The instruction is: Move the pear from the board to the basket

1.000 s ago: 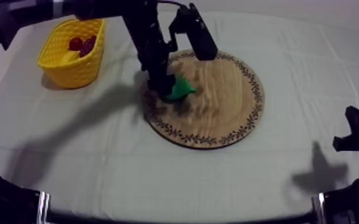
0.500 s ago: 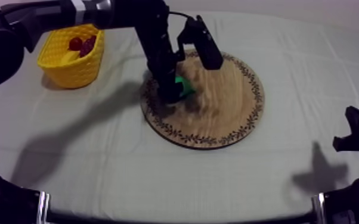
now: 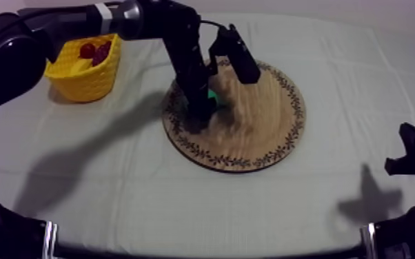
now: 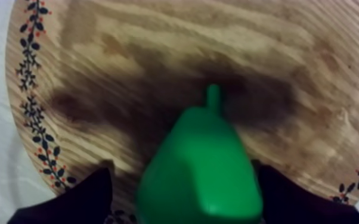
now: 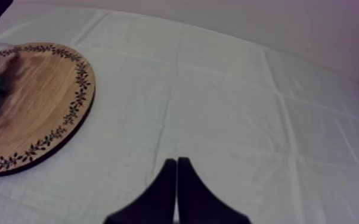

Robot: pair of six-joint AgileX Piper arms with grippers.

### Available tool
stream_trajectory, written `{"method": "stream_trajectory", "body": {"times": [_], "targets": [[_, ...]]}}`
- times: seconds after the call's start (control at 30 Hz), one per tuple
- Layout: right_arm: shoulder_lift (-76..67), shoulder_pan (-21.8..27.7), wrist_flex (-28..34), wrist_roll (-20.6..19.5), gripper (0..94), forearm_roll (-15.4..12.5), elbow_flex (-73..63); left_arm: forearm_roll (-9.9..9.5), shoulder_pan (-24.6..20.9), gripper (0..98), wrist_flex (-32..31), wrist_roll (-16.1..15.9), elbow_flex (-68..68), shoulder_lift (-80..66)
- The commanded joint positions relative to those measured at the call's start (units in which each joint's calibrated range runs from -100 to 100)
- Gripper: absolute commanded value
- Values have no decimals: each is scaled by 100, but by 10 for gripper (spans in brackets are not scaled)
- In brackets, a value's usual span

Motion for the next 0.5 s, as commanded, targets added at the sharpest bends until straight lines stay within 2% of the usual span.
{"method": "stream_trajectory", "body": {"times": [0.0, 0.13, 0.37, 0.47], "targets": [[-5, 1, 4, 2, 3, 2, 5, 6, -4, 858, 9, 11, -33, 43], [-5, 1, 4, 2, 3, 2, 5, 36, -27, 800, -23, -1, -80, 88], [-5, 1, 4, 2, 3, 2, 5, 134, -93, 563, -107, -111, -124, 129], [-5, 1, 4, 2, 3, 2, 5, 157, -112, 511, -111, -122, -143, 137]]}}
